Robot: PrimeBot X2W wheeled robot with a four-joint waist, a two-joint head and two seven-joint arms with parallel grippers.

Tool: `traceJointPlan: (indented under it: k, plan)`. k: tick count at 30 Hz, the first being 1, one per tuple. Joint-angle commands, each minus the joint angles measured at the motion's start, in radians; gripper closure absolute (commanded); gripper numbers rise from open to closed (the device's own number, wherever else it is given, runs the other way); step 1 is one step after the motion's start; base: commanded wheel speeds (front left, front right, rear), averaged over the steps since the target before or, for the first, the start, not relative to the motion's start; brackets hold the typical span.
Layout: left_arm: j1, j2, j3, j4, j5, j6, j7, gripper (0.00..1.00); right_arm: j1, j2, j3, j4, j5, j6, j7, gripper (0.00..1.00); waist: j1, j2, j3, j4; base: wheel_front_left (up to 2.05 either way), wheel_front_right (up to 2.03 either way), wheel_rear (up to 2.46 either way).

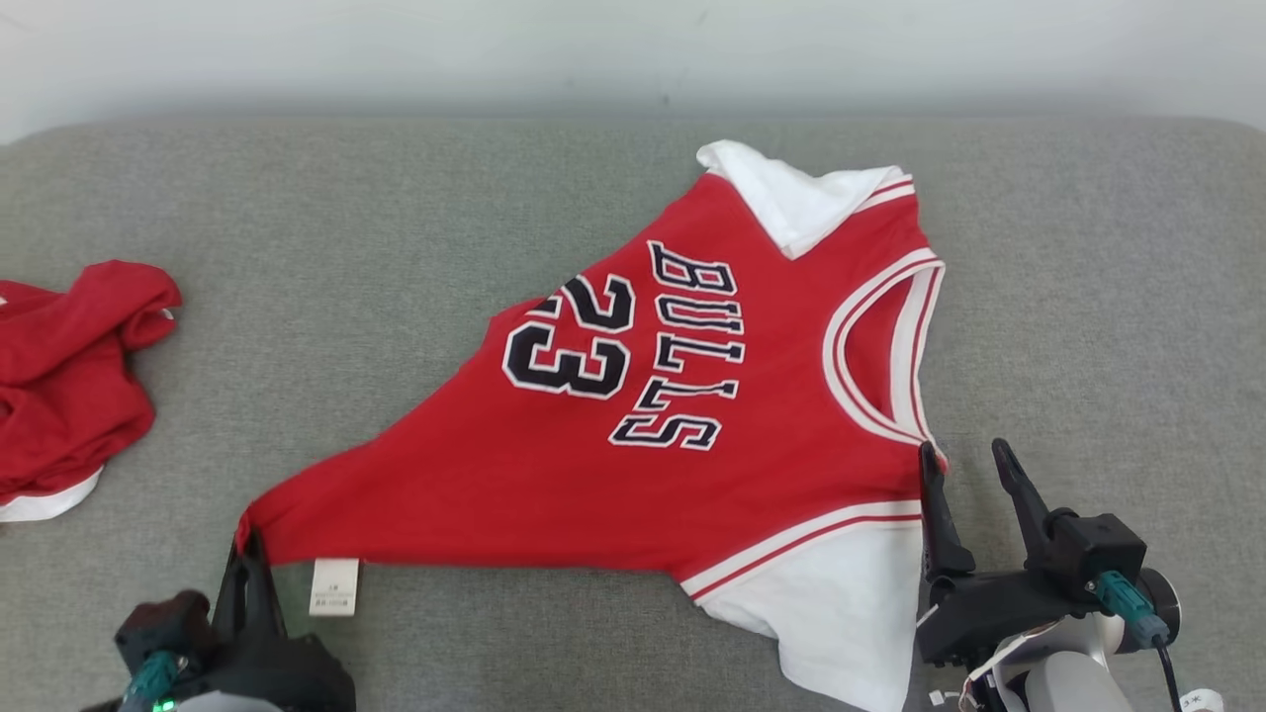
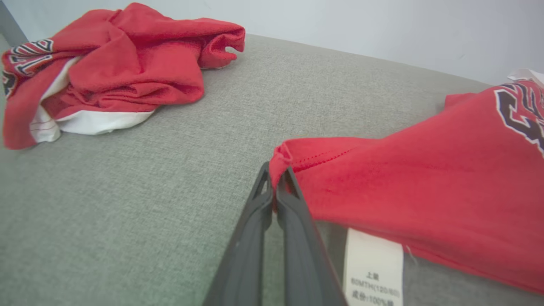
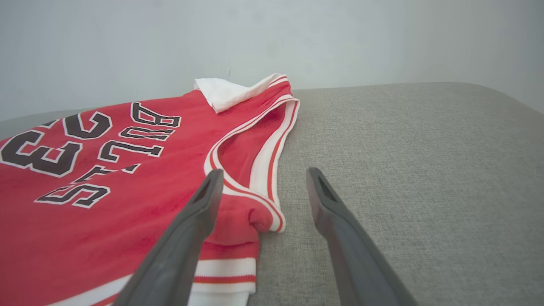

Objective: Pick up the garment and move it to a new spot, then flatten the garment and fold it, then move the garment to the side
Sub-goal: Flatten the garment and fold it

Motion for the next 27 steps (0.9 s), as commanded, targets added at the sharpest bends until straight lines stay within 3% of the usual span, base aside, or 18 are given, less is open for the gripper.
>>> traceJointPlan:
  k: [1,2,3,4,5,18,27]
  plan:
    - [0.026,-0.005,0.017,0.001,0.012,-0.005,-0.003,1.0,0.011,0.002,0.001,0.003,0.002,-0.003,-0.005,0.0,0.0001,0.0,-0.014,0.01,0.0,0.0,0.0]
    - [0.03,-0.007,0.027,0.001,0.02,-0.008,-0.003,1.0,0.011,0.002,0.003,0.005,0.002,-0.002,-0.005,0.0,0.0001,0.0,-0.018,0.01,0.0,0.0,0.0]
    - [0.035,-0.009,0.035,0.004,0.027,-0.015,-0.003,0.71,0.012,0.002,0.005,0.008,0.001,-0.003,-0.005,0.0,0.0001,0.0,-0.022,0.008,0.0,0.0,0.0]
    - [0.042,-0.013,0.04,0.007,0.035,-0.017,-0.003,0.09,0.012,0.002,0.007,0.01,0.0,-0.003,-0.005,0.0,0.0001,0.0,-0.027,0.006,0.0,0.0,0.0]
    - [0.047,-0.015,0.049,0.003,0.043,-0.022,-0.003,0.0,0.013,0.003,0.009,0.012,0.001,-0.002,-0.005,0.0,0.0001,0.0,-0.032,0.004,0.0,0.0,0.0]
    - [0.183,-0.028,0.081,-0.15,0.134,-0.058,-0.003,0.0,0.101,0.004,0.025,-0.065,0.0,-0.003,-0.005,0.0,0.0001,0.0,-0.145,-0.026,0.0,0.0,0.0]
    - [0.276,-0.028,0.071,-0.225,0.133,-0.067,-0.003,0.0,0.184,0.004,0.072,-0.13,-0.02,-0.002,-0.005,0.0,0.0001,0.0,-0.203,-0.025,0.0,0.0,0.0]
